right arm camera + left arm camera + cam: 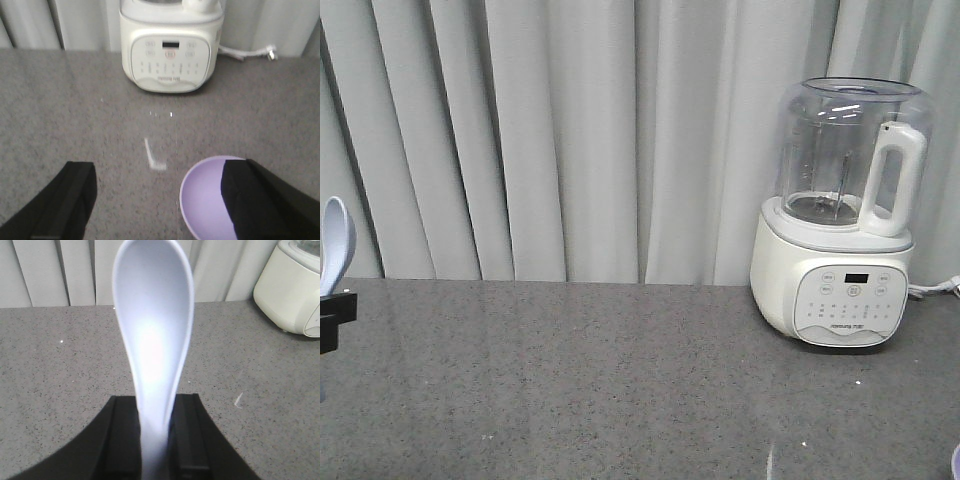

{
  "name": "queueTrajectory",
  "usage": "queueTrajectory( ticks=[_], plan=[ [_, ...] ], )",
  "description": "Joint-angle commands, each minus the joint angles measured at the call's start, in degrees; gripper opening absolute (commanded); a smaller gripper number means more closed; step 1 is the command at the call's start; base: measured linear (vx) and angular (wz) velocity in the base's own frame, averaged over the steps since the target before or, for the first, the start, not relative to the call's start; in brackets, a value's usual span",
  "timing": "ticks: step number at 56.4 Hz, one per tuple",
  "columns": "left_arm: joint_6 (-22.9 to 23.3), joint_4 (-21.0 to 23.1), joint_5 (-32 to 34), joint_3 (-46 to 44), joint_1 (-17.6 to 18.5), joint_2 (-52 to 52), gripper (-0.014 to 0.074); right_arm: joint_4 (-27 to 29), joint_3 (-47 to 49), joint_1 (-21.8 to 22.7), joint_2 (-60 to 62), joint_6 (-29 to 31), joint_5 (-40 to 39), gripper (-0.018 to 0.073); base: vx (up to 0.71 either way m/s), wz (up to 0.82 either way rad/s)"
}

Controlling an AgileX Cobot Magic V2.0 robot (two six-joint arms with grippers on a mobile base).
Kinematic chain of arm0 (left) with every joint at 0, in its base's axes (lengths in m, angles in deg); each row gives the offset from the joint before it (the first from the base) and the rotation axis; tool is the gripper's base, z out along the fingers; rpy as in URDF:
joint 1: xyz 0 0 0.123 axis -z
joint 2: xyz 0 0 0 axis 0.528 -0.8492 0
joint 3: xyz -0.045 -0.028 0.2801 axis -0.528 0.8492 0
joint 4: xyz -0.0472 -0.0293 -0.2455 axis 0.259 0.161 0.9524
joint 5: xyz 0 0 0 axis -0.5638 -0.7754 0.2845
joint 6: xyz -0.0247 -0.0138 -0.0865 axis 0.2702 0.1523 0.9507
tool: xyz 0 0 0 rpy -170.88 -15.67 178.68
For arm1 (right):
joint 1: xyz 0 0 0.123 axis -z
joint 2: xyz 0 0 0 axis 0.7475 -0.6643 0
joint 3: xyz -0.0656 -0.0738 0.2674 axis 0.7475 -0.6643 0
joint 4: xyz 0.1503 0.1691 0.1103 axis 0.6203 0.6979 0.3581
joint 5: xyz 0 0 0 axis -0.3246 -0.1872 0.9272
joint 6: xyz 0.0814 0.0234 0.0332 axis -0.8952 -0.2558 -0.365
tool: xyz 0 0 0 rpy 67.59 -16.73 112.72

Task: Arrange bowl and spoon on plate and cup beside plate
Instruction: 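Grasp the white spoon with the left gripper and lift it, then grasp the lilac bowl rim with the right gripper and lift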

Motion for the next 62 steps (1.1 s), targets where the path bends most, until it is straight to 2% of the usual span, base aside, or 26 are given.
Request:
queueTrajectory(
  ticks=[1, 6, 16, 21, 29, 36, 50, 62],
  plan=[
    [-0.1, 1.6, 3.9, -1.6, 0.5, 0.9, -0.0008, -2.3, 2.0, 0.0, -2.3, -2.3, -2.4, 0.0544, 0.00, 0.00],
    [-0.1, 1.6, 3.8, -1.6, 0.5, 0.9, -0.0006, -4.1, 3.0, 0.0, -4.3, -5.8, -1.7, 0.0544, 0.00, 0.00],
    [-0.1, 1.5, 3.3, -1.6, 0.5, 0.9, -0.0007, -11.1, 5.1, 1.5, -8.6, -8.5, 0.8, 0.0544, 0.00, 0.00],
    [-0.1, 1.1, 3.0, -1.6, 0.5, 0.9, -0.0008, -12.0, 5.1, 5.3, -10.3, -8.7, 0.7, 0.0544, 0.00, 0.00],
    [-0.1, 1.1, 2.8, -1.6, 0.5, 0.9, -0.0006, -11.6, 4.9, 13.9, -13.0, -8.4, 0.4, 0.0540, 0.00, 0.00],
    [-0.1, 1.1, 2.3, -1.6, 0.5, 0.9, -0.0006, -11.6, 4.9, 17.6, -16.4, -8.4, -0.1, 0.0529, 0.00, 0.00],
    [-0.1, 1.2, -0.2, -1.6, 0.5, 0.9, -0.0006, -9.5, 4.9, 18.3, -31.6, -9.6, -0.5, 0.0528, 0.00, 0.00],
    [-0.2, 1.1, -1.6, -1.6, 0.5, 0.9, -0.0006, -14.0, 4.9, 18.3, -33.9, -9.8, -0.2, 0.0528, 0.00, 0.00]
  ],
)
